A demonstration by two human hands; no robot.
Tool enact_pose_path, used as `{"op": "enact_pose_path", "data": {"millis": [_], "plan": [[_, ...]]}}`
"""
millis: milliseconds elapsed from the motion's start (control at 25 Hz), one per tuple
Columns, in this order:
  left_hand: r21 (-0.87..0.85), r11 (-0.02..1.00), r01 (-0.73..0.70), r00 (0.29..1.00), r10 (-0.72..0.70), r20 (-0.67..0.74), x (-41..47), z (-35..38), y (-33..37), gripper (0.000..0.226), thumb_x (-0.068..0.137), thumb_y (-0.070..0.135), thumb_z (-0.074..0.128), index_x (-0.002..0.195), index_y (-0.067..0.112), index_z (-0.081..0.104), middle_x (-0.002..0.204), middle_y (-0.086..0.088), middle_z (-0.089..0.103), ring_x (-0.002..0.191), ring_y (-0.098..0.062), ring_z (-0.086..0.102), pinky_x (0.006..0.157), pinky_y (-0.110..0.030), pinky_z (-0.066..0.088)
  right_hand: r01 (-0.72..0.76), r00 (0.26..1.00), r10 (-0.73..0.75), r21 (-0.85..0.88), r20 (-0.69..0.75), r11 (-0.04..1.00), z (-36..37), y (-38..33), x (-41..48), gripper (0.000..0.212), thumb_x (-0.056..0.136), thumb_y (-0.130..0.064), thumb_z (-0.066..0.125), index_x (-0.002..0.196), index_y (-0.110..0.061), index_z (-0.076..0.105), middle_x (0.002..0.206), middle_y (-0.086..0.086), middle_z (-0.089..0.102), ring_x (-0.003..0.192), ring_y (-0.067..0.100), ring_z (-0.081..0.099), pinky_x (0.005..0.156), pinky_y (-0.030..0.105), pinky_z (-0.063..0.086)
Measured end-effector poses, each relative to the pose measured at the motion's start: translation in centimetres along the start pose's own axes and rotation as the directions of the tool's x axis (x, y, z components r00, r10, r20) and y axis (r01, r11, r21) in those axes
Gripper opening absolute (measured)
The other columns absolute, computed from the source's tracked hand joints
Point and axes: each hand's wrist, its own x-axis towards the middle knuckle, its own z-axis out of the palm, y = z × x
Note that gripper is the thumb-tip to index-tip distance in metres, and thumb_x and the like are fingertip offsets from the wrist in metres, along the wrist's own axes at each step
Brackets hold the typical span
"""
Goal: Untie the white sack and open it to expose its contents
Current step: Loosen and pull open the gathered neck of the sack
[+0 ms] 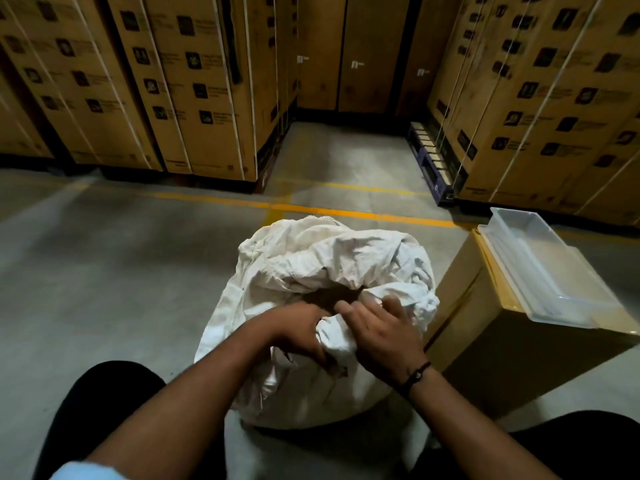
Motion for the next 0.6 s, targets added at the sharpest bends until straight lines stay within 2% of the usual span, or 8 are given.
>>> {"op": "enact_pose_path", "data": {"millis": [40,120,160,200,280,360,480,600], "plan": [[0.1,0.994,0.042,0.997,-0.036,-0.069,0.3,0.3,-0.3,0.061,0.062,0.066,0.078,0.107,0.027,0.068,0.1,0.007,0.074,0.091,-0.017,0.068,0.085,-0.035,0.056,-0.05,0.982,0.045,0.022,0.183,0.999,-0.5,-0.2,0.4,0.057,0.085,-0.019,0.049,0.141,-0.017,0.039,0.109,0.001,0.061,0.108,0.026,0.06,0.092,0.043,0.03],[0.369,0.925,0.089,0.953,0.028,-0.301,1.4,2.6,-0.2,0.054,0.069,0.064,0.062,0.103,0.023,0.067,0.094,0.002,0.074,0.088,-0.023,0.069,0.082,-0.034,0.052,-0.15,0.798,0.122,-0.002,0.59,0.989,-0.9,0.5,0.8,0.094,0.08,-0.032,0.064,0.155,-0.018,0.01,0.138,0.006,0.045,0.129,0.029,0.045,0.103,0.05,0.027],[0.475,0.876,0.084,0.922,0.113,-0.372,1.8,4.5,0.1,0.052,0.069,0.059,0.058,0.104,0.021,0.067,0.089,0.001,0.073,0.084,-0.024,0.068,0.082,-0.035,0.048,-0.164,0.715,0.138,-0.027,0.686,0.986,-1.1,0.9,0.8,0.107,0.076,-0.037,0.07,0.156,-0.019,0.0,0.145,0.007,0.038,0.134,0.029,0.038,0.107,0.052,0.026],[0.533,0.842,0.08,0.88,0.192,-0.435,1.9,6.1,0.7,0.053,0.065,0.053,0.058,0.104,0.019,0.067,0.082,0.001,0.07,0.077,-0.023,0.067,0.079,-0.035,0.045,-0.161,0.703,0.152,-0.053,0.695,0.985,-1.0,1.1,0.5,0.112,0.074,-0.036,0.072,0.155,-0.02,-0.003,0.147,0.008,0.034,0.136,0.03,0.035,0.108,0.053,0.026],[0.558,0.823,0.105,0.743,0.308,-0.594,2.0,8.1,1.3,0.049,0.057,0.037,0.058,0.098,0.011,0.066,0.073,0.0,0.063,0.067,-0.024,0.061,0.072,-0.037,0.037,-0.132,0.8,0.148,-0.07,0.582,0.989,-0.1,0.8,-0.2,0.108,0.073,-0.03,0.07,0.156,-0.021,0.0,0.141,0.009,0.038,0.131,0.03,0.038,0.103,0.053,0.029],[0.494,0.859,0.131,0.648,0.303,-0.698,1.9,8.6,1.1,0.041,0.06,0.032,0.056,0.093,0.01,0.063,0.073,-0.002,0.06,0.067,-0.027,0.06,0.07,-0.038,0.032,-0.123,0.852,0.14,-0.067,0.505,0.99,1.3,0.7,-0.7,0.106,0.065,-0.032,0.072,0.154,-0.02,0.016,0.128,0.008,0.049,0.115,0.03,0.052,0.092,0.05,0.035],[0.364,0.917,0.165,0.814,0.082,-0.575,1.9,6.7,0.9,0.068,0.064,0.066,0.064,0.11,0.016,0.057,0.097,-0.003,0.068,0.092,-0.029,0.065,0.082,-0.041,0.036,-0.155,0.931,0.166,-0.058,0.324,0.986,3.0,2.1,-1.0,0.085,0.061,-0.035,0.069,0.139,-0.013,0.045,0.104,0.006,0.063,0.086,0.029,0.063,0.081,0.045,0.036],[0.156,0.97,0.186,0.964,-0.149,-0.222,1.9,3.1,0.2,0.105,0.05,0.098,0.054,0.127,0.026,0.056,0.121,0.002,0.07,0.113,-0.025,0.064,0.095,-0.041,0.046,-0.232,0.958,0.24,-0.066,0.157,0.97,3.5,1.8,-1.4,0.05,0.072,-0.029,0.06,0.119,-0.012,0.061,0.086,0.003,0.064,0.071,0.029,0.062,0.078,0.043,0.038]]}}
